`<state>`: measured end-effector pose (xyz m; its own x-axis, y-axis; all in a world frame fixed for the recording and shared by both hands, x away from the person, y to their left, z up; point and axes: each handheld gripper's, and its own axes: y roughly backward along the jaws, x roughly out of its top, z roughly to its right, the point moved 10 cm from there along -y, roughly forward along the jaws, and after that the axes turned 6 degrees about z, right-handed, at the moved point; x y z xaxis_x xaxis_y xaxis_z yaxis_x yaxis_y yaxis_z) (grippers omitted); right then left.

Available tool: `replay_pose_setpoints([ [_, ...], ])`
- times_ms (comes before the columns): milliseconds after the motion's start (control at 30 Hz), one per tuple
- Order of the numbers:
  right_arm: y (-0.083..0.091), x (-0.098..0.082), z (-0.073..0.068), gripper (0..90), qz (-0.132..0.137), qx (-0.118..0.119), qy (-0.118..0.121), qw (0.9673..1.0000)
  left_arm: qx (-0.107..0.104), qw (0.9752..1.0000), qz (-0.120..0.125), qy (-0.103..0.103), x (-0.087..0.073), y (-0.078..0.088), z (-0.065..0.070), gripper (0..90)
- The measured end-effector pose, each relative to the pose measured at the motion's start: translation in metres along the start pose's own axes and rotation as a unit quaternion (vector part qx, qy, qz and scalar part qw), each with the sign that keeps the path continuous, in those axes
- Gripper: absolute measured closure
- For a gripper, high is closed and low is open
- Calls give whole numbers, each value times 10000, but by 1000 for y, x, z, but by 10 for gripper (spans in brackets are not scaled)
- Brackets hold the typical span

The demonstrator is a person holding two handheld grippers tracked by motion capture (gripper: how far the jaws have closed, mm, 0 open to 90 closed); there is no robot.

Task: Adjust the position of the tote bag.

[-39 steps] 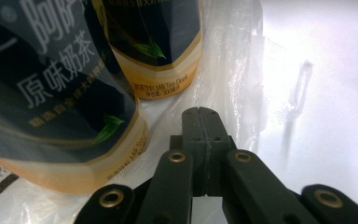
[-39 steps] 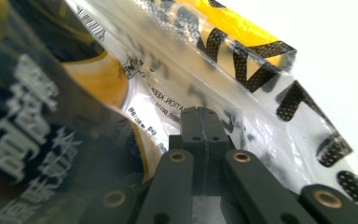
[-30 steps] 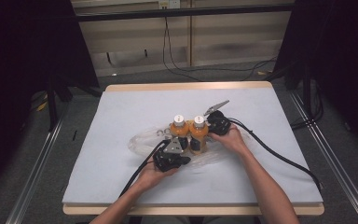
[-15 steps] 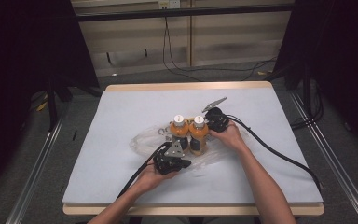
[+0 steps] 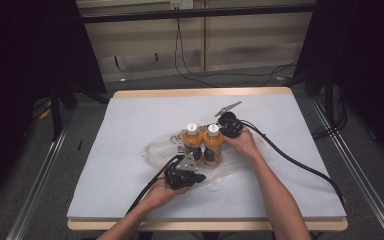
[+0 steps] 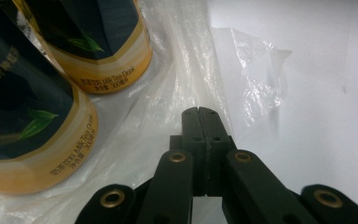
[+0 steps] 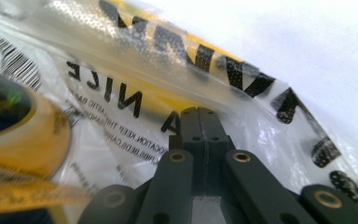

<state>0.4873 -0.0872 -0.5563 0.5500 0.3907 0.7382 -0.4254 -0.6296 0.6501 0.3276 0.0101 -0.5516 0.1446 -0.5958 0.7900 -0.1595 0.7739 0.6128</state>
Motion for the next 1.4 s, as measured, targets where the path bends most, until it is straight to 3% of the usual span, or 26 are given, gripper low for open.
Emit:
replay_pose_setpoints([
  [200,-5,6,7,900,-13,-59,-111,9999,-148,9999,-4,22,0,1,7,900],
  [267,-6,7,8,900,-29,-73,-177,9998,-161,9998,-106,-9,-1,2,7,900],
  [400,-9,10,14,900,-8,-179,-233,9996,-215,9997,26,107,0,1,7,900],
  [500,-11,13,18,900,38,-203,-314,9993,-173,9998,-24,-12,-1,2,9,900],
  [733,-15,18,24,900,-59,-385,-315,9987,-148,9998,-108,-17,-2,4,11,900],
  [1033,-19,23,30,900,15,-517,-354,9980,-274,9996,44,-43,-2,4,16,900],
  [1267,-22,26,35,900,36,-656,-405,9970,-363,9993,-28,-90,-2,5,18,900],
  [1300,-23,27,36,900,49,-671,-358,9971,-350,9992,-144,-98,-4,7,18,900],
  [1400,-23,27,36,900,31,-640,-361,9973,-382,9992,-73,-29,-3,6,20,900],
])
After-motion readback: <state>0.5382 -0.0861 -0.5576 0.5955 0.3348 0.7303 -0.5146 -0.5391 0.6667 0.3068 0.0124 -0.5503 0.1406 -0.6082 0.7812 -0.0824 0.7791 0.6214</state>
